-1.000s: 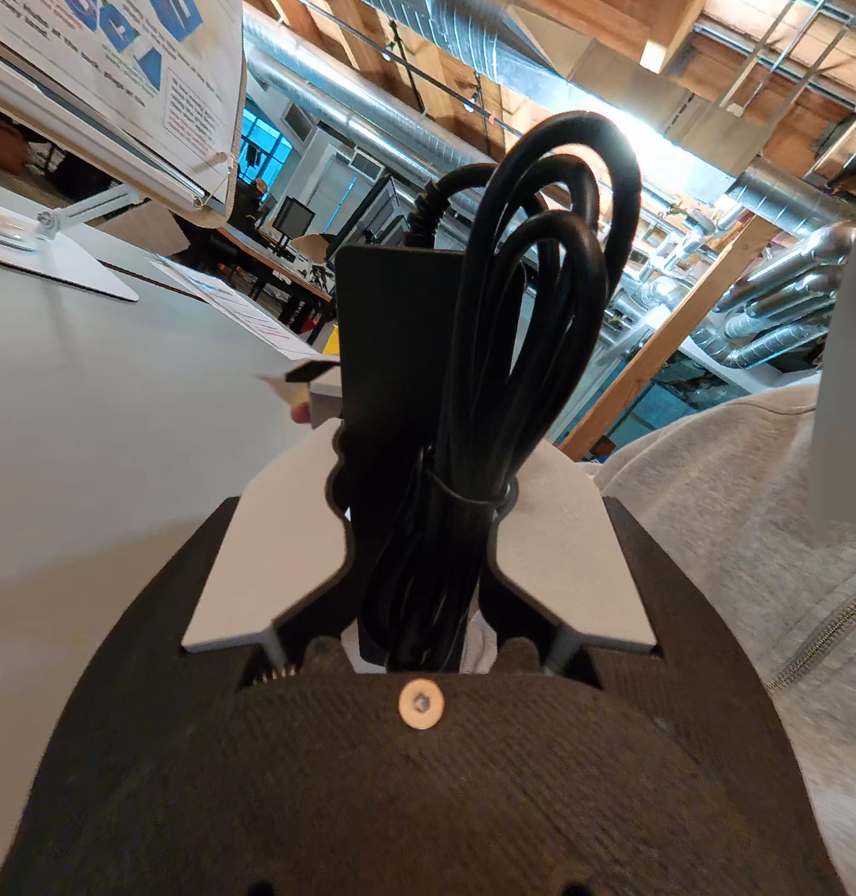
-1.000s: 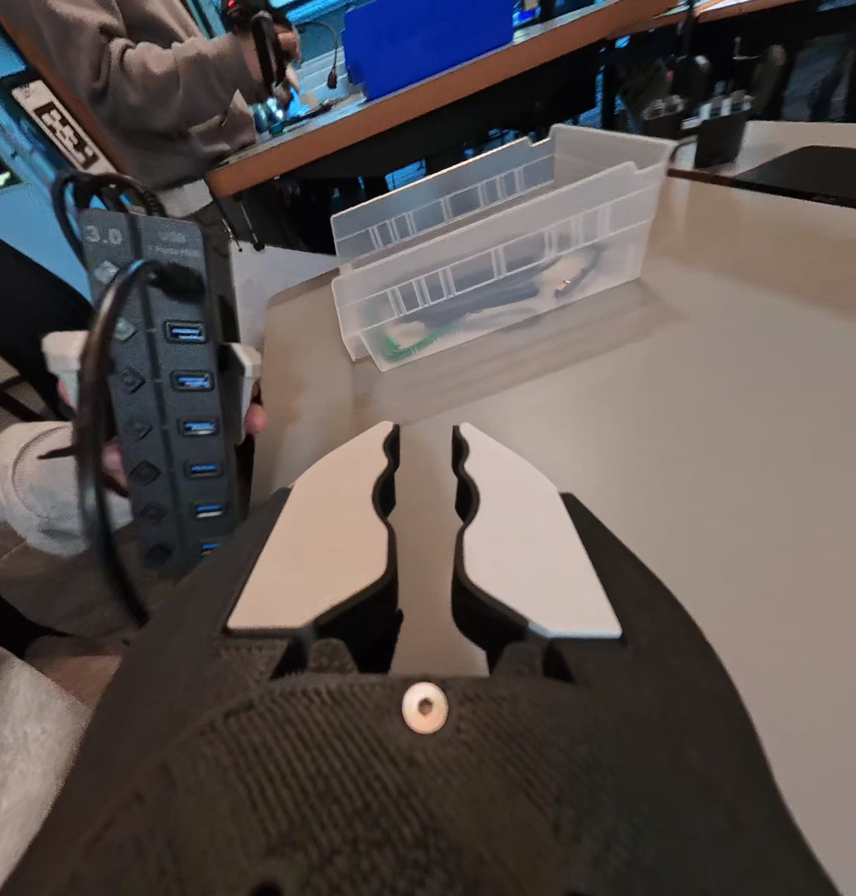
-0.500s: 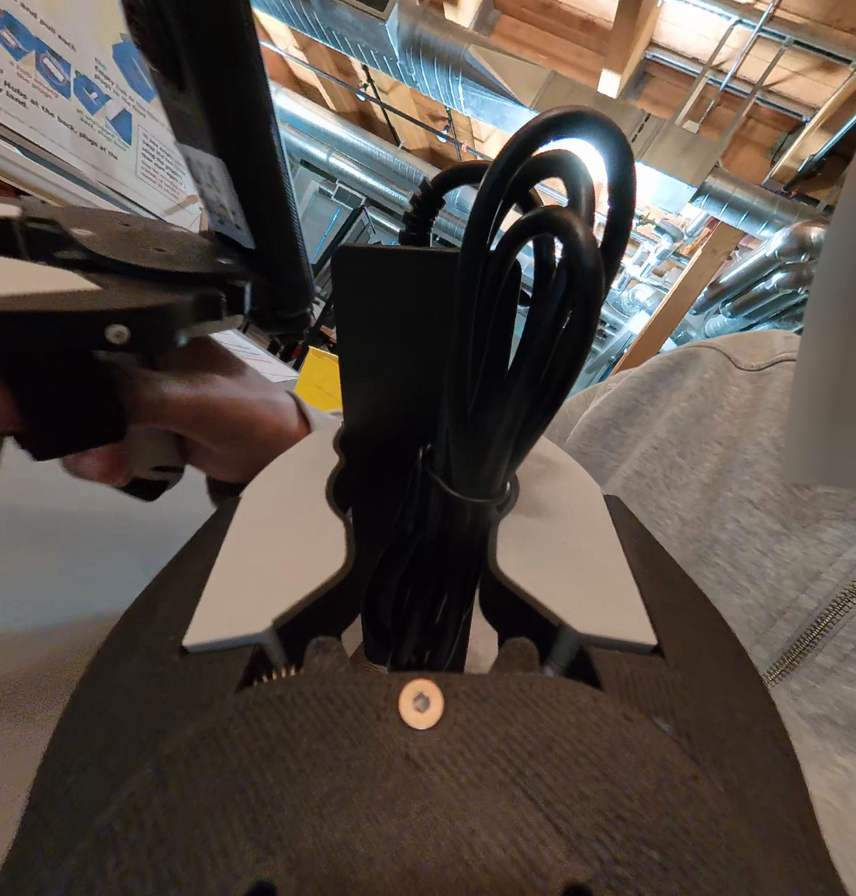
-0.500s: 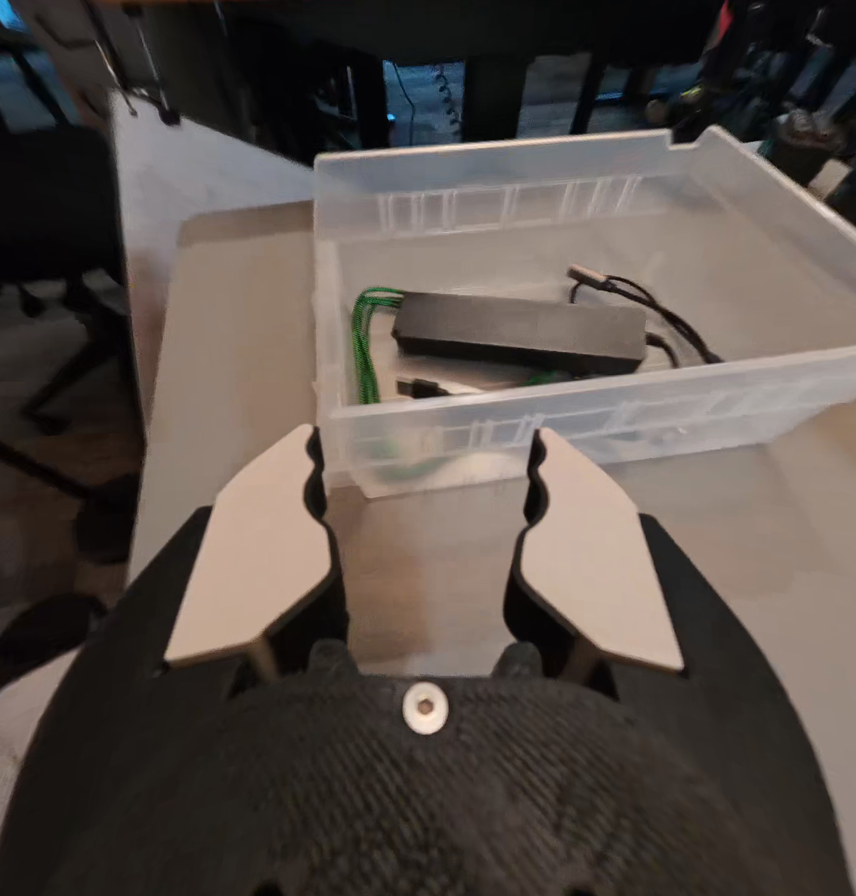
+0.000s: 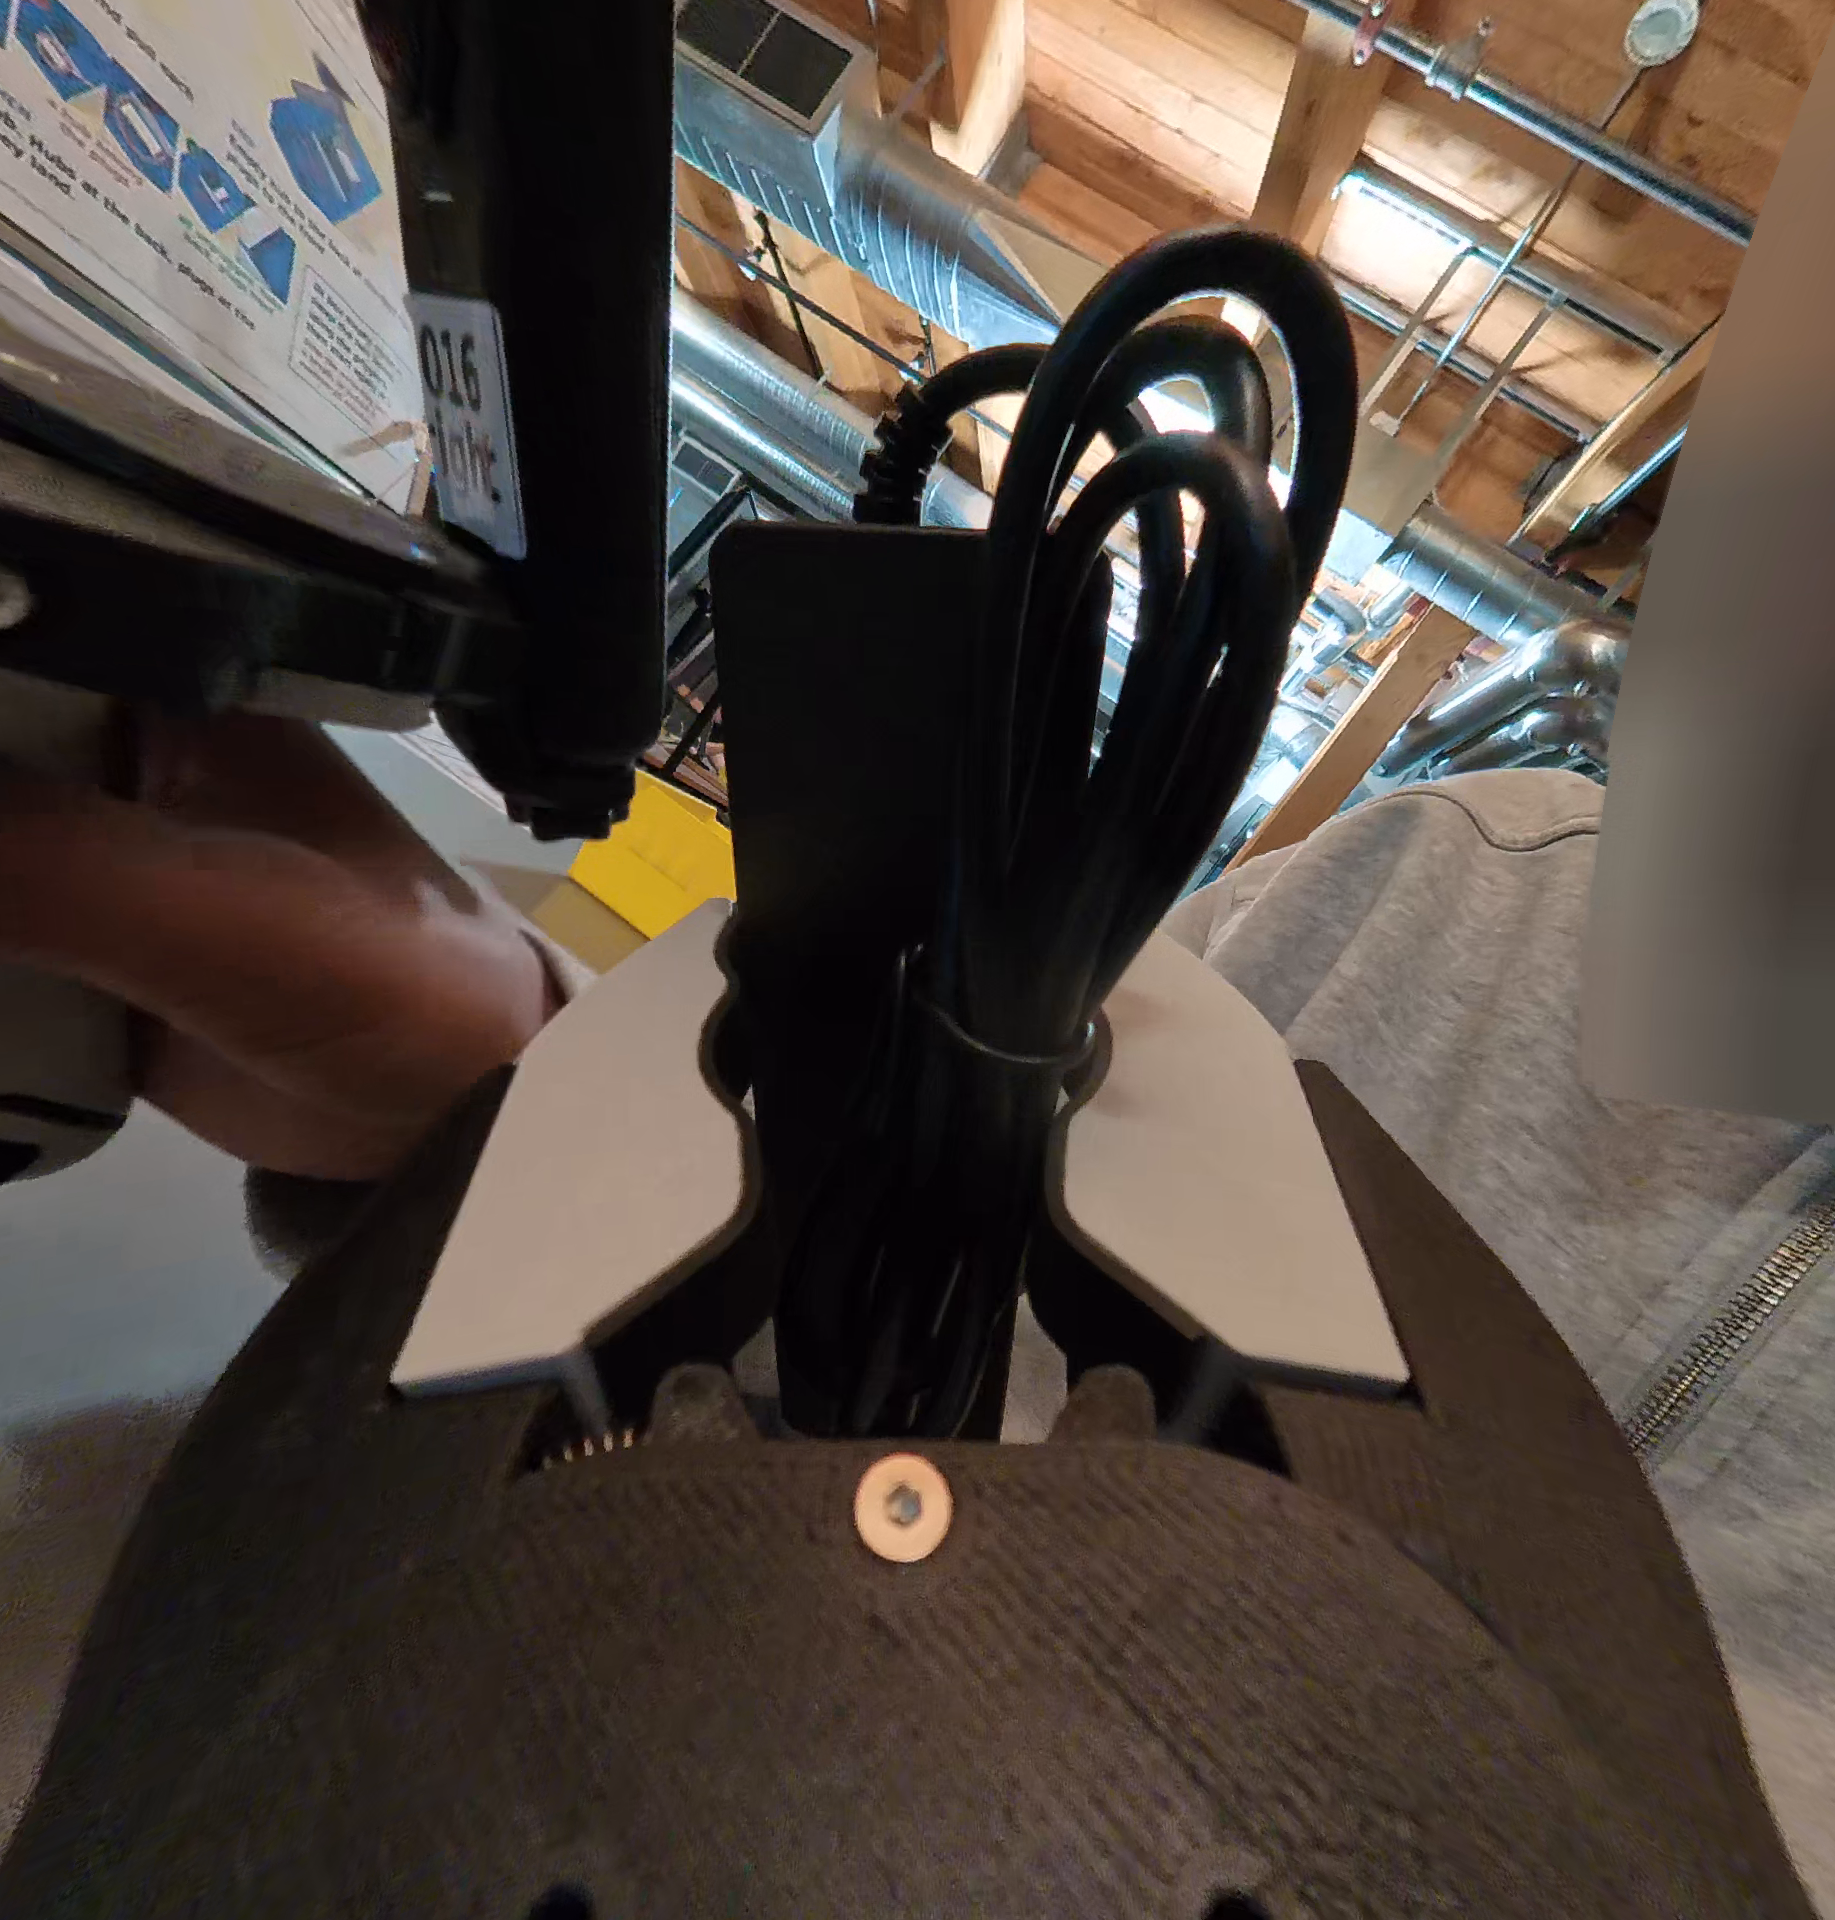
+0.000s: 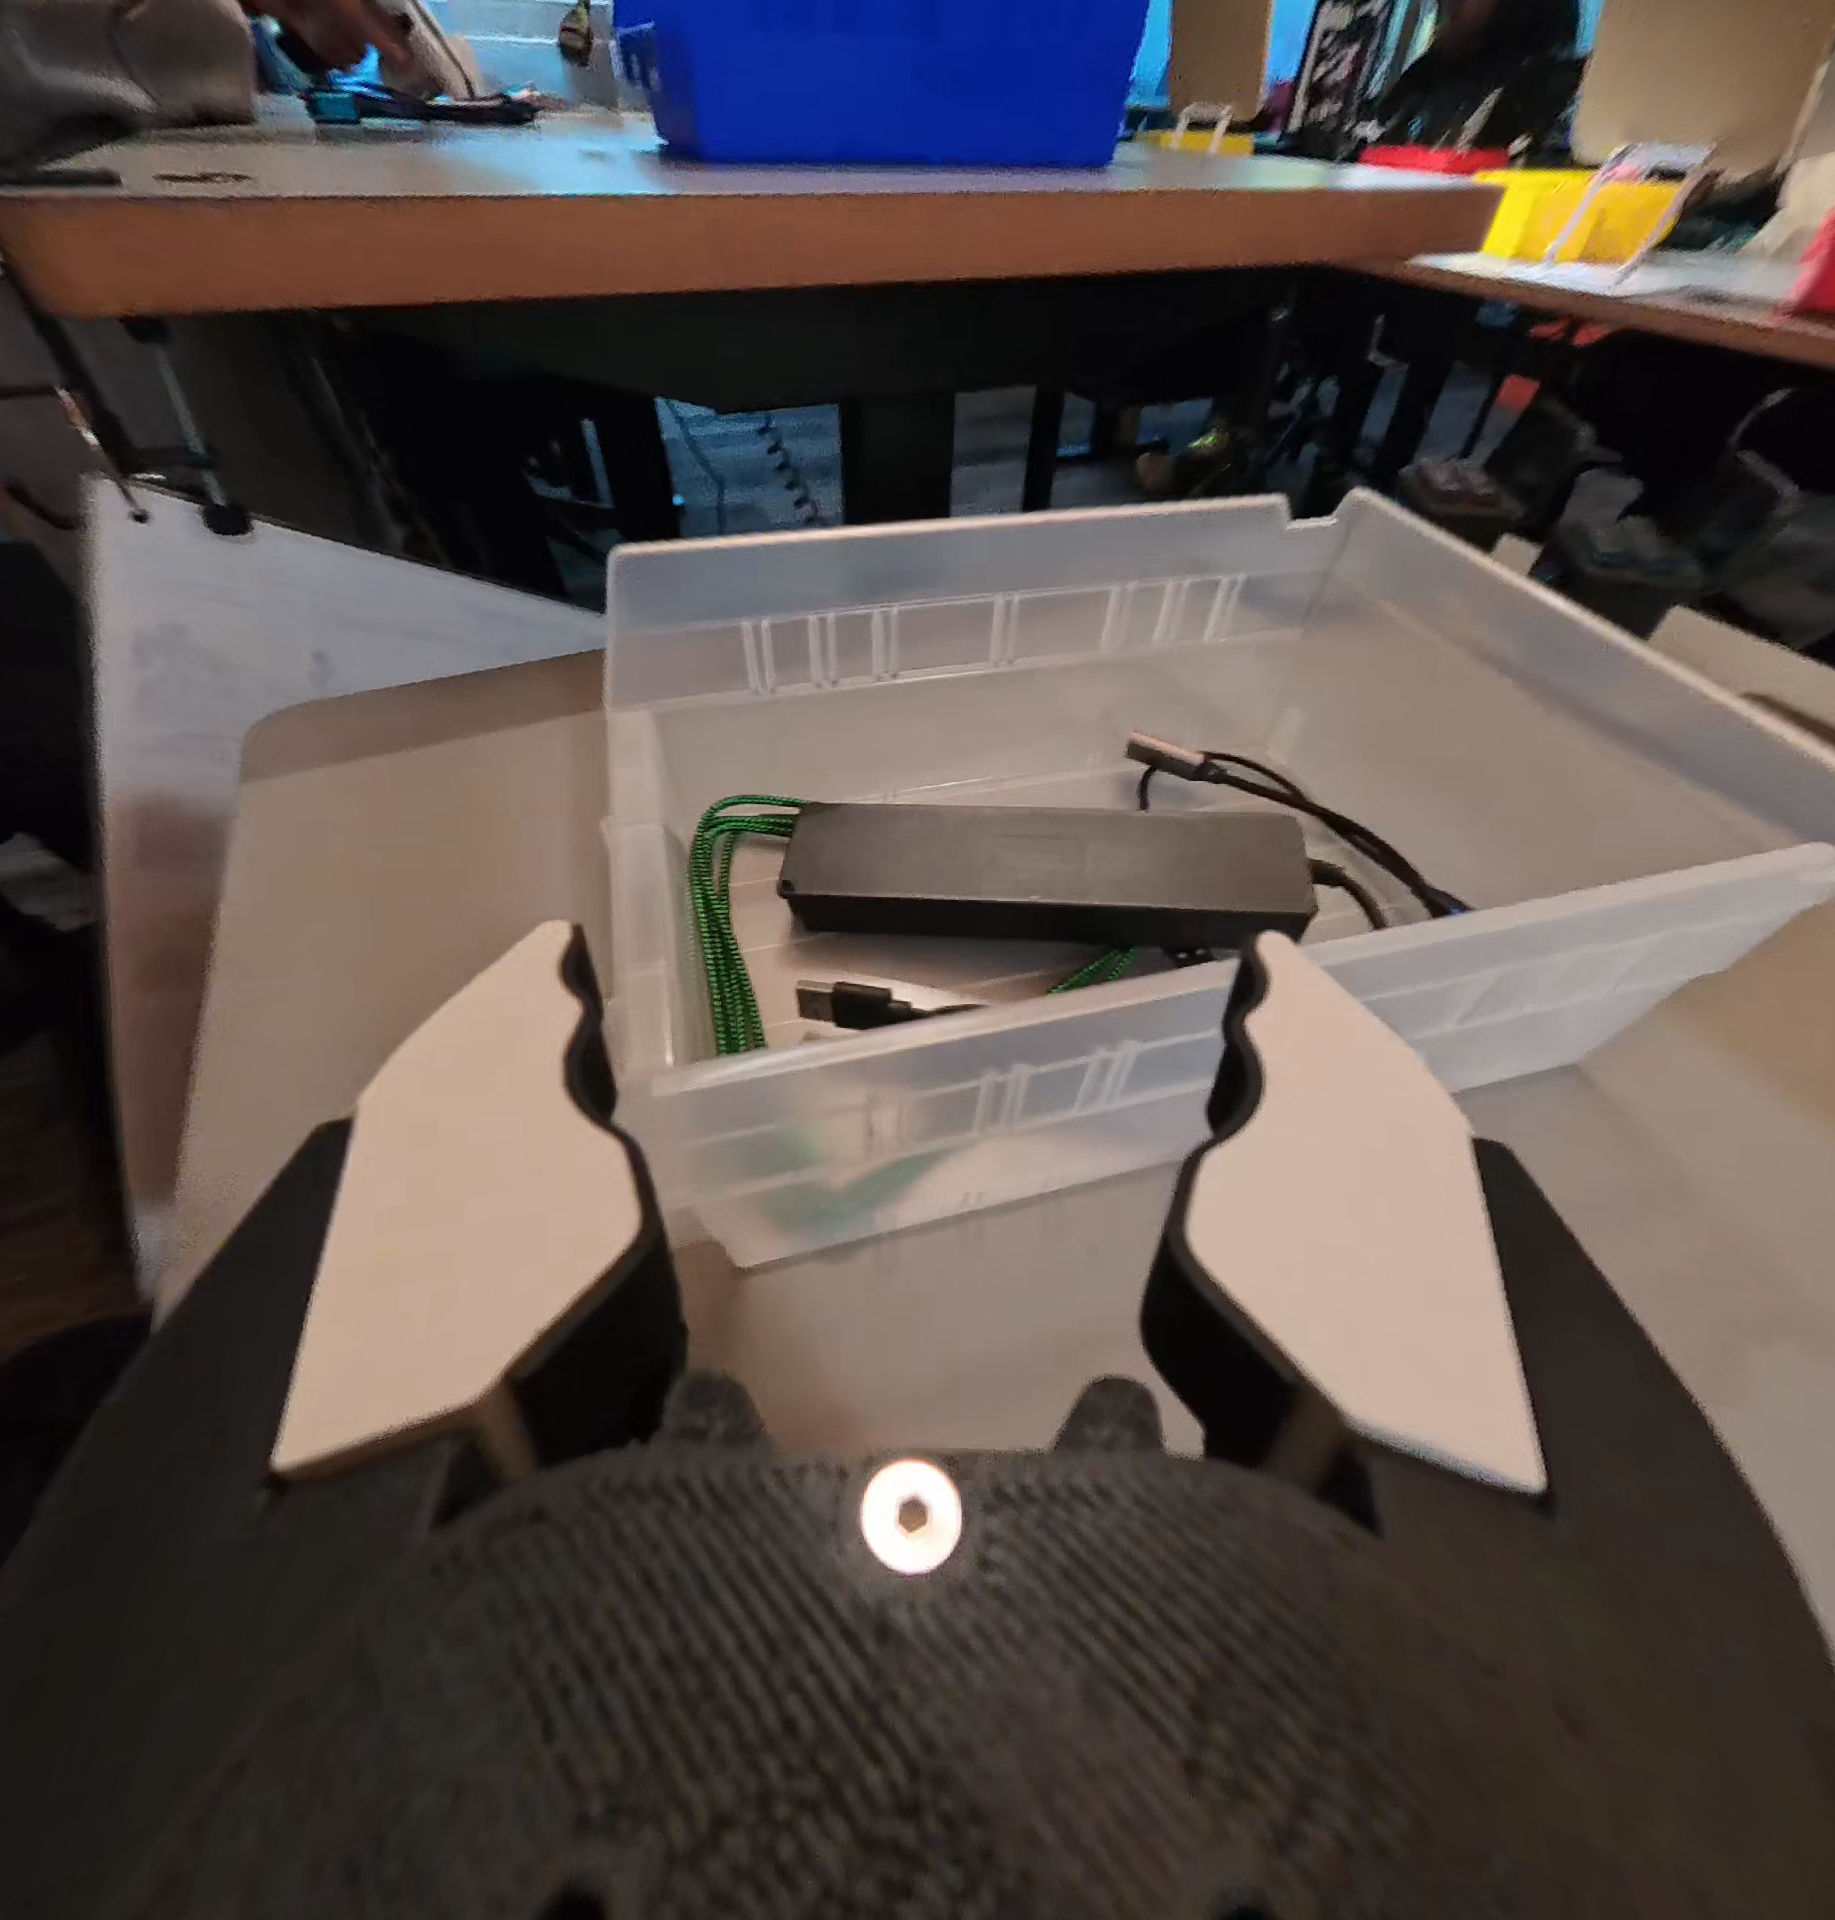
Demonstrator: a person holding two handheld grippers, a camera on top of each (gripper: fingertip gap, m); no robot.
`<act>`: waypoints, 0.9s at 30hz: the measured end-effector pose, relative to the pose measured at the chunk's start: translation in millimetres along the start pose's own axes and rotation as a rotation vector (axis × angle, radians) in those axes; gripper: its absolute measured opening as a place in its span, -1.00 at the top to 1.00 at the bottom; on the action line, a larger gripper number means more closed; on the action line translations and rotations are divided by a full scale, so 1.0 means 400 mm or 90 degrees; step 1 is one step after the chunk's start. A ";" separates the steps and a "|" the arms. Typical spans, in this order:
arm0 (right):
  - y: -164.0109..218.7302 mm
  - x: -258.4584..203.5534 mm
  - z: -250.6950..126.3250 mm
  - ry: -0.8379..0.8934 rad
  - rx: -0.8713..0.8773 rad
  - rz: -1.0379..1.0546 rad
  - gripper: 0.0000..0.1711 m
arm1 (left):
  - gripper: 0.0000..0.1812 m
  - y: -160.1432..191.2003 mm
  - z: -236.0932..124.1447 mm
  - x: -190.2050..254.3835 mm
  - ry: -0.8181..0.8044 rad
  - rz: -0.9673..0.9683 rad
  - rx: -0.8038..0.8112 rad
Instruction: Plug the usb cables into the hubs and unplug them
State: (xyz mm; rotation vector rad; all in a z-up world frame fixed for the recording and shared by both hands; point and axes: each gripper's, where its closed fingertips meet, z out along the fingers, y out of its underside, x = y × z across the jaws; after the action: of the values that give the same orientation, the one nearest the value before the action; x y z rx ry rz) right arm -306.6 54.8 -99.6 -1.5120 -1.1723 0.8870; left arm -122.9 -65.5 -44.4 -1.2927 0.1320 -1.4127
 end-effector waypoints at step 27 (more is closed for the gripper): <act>0.059 -0.003 -0.008 0.032 -0.015 0.023 -0.23 | 0.35 0.028 0.018 0.020 0.018 0.007 -0.035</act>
State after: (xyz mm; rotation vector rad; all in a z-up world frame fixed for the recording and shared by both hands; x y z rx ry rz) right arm -298.3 51.8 -121.9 -1.5704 -1.1262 0.8562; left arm -108.3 -71.3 -44.6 -1.3146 0.1977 -1.4270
